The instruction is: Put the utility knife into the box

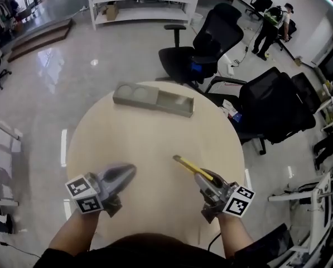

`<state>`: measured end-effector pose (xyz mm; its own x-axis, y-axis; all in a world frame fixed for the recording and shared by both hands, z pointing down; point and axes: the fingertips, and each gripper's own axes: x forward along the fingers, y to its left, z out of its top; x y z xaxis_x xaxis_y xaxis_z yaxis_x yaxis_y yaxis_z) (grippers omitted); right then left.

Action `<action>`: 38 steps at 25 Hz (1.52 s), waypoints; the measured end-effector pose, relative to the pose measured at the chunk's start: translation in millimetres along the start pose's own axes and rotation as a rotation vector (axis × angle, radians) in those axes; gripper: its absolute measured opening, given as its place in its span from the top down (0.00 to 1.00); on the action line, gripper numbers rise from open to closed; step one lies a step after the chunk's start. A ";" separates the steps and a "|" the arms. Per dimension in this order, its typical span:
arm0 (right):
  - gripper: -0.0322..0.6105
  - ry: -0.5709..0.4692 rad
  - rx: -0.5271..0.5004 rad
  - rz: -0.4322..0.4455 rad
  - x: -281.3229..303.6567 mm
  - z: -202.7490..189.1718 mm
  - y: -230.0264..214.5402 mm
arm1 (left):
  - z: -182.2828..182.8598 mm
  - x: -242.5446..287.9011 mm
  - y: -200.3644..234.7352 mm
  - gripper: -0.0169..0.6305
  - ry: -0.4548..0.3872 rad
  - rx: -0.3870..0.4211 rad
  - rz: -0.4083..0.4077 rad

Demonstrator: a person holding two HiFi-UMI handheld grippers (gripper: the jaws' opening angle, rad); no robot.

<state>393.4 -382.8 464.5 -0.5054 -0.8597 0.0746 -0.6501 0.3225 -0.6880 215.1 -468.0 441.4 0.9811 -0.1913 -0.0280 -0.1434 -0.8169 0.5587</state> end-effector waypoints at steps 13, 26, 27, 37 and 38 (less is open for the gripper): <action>0.81 0.123 -0.066 -0.080 137.4 98.7 -155.4 | 42.1 26.8 163.9 0.97 -0.049 0.124 0.185; 0.81 0.378 -0.025 -0.103 265.0 103.8 -313.4 | 25.3 132.2 279.9 0.97 -0.059 0.332 0.166; 0.81 0.400 -0.015 -0.109 269.9 100.8 -322.3 | 20.7 138.8 283.4 0.97 -0.065 0.322 0.153; 0.81 0.516 0.073 -0.101 315.5 70.8 -356.8 | -14.2 163.5 298.0 0.97 -0.061 0.315 0.081; 0.81 0.522 0.077 -0.095 318.9 68.9 -357.4 | -16.0 163.9 299.6 0.97 -0.056 0.315 0.079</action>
<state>503.7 -799.6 684.5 -0.6738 -0.5663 0.4746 -0.6732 0.2056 -0.7103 335.1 -735.4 617.5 0.9580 -0.2832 -0.0451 -0.2604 -0.9249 0.2771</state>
